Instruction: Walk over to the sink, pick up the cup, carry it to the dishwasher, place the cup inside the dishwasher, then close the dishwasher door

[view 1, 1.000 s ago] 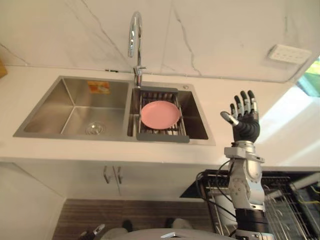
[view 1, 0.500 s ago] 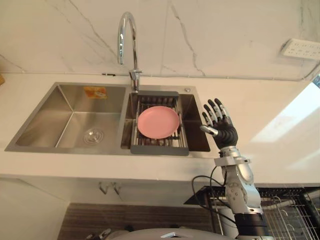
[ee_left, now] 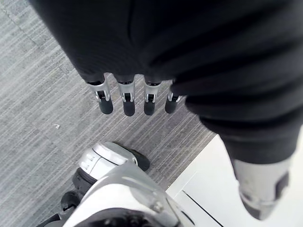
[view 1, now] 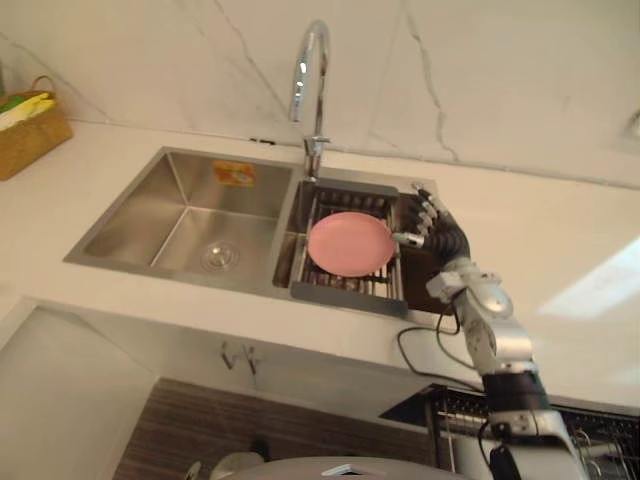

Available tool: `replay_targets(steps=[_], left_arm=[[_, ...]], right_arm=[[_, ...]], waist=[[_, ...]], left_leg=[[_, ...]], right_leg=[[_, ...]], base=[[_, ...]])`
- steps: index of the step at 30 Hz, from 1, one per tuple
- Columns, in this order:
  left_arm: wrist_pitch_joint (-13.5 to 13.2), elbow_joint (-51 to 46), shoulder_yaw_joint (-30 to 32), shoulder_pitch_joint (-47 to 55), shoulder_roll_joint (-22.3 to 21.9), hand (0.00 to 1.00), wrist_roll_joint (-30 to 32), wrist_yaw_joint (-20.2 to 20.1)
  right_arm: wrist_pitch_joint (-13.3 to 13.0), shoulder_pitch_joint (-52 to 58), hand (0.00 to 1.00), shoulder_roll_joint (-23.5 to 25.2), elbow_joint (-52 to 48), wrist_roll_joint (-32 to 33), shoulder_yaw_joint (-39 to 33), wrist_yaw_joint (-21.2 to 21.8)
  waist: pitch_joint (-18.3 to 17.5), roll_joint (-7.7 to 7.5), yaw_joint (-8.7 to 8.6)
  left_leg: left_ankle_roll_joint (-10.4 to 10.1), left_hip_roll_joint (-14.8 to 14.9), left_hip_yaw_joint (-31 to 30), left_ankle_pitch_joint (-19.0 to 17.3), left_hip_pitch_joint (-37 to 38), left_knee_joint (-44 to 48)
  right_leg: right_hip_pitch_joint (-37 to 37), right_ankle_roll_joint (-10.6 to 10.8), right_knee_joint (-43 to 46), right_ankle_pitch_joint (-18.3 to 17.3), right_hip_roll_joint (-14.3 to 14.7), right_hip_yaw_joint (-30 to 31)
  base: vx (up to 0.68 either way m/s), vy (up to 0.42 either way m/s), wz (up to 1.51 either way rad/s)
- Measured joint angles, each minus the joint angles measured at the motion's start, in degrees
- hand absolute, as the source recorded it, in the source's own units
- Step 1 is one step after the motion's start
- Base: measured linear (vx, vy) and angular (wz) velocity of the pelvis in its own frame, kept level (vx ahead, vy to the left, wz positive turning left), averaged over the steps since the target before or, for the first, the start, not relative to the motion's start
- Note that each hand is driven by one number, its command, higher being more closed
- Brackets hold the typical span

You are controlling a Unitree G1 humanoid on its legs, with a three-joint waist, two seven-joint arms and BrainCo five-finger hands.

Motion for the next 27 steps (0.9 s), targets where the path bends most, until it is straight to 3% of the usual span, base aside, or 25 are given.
replay_targets(steps=[3, 8, 11, 21, 27], left_arm=[[0.00, -0.03, 0.03, -0.29, 0.19, 0.00, -3.22, -0.59], [0.09, -0.21, 0.62, -2.09, 0.08, 0.00, -3.46, -0.45], [1.05, -0.21, 1.16, -2.13, 0.04, 0.00, -3.47, -0.39], [1.97, -0.32, 1.16, -2.05, 0.18, 0.00, -2.91, -0.49], [2.17, -1.36, 0.76, -1.83, 0.29, 0.00, -1.25, -0.28]], right_arm=[[0.01, -0.22, 0.00, -0.31, 0.11, -6.30, 1.60, -0.62], [-0.18, -2.25, 0.00, -0.51, 4.65, -27.29, 5.67, -0.72], [-0.34, -4.99, 0.00, -1.41, 8.30, -35.25, 9.06, -0.57], [-3.63, -6.43, 0.00, -0.97, 16.34, -50.80, 17.48, -1.98], [-7.91, -6.46, 0.00, -0.98, 18.37, -58.16, 18.73, -3.18]], waist=[[-0.33, -0.06, -0.08], [-0.59, -0.16, -0.47], [-0.63, -0.25, -0.32], [-0.51, -0.74, 1.40], [-0.41, -0.93, 1.36]], left_leg=[[-0.24, 0.56, 1.75, -0.30, 0.06, 0.01], [-0.16, 1.10, 2.10, -0.25, 0.23, 0.02], [-0.20, 1.11, 1.09, -0.21, 0.17, 0.02], [0.01, 0.66, -1.00, 0.37, 0.15, 0.00], [-0.28, 0.25, -2.13, 0.46, 0.13, -0.32]], right_leg=[[-0.88, -0.52, -0.58, 0.75, 0.48, 1.45], [-0.93, -0.58, -0.37, 0.80, 0.97, 1.14], [-0.62, -0.57, -0.37, 0.80, 1.00, -0.15], [0.53, -0.51, -0.50, 0.75, 0.54, -2.38], [1.07, -0.17, -0.73, 0.43, 0.16, -3.30]], base=[[0.03, -0.020, -0.36], [0.02, -0.015, -0.07], [0.01, -0.014, 0.13], [-0.02, 0.004, 0.13], [-0.03, 0.014, 0.09]])
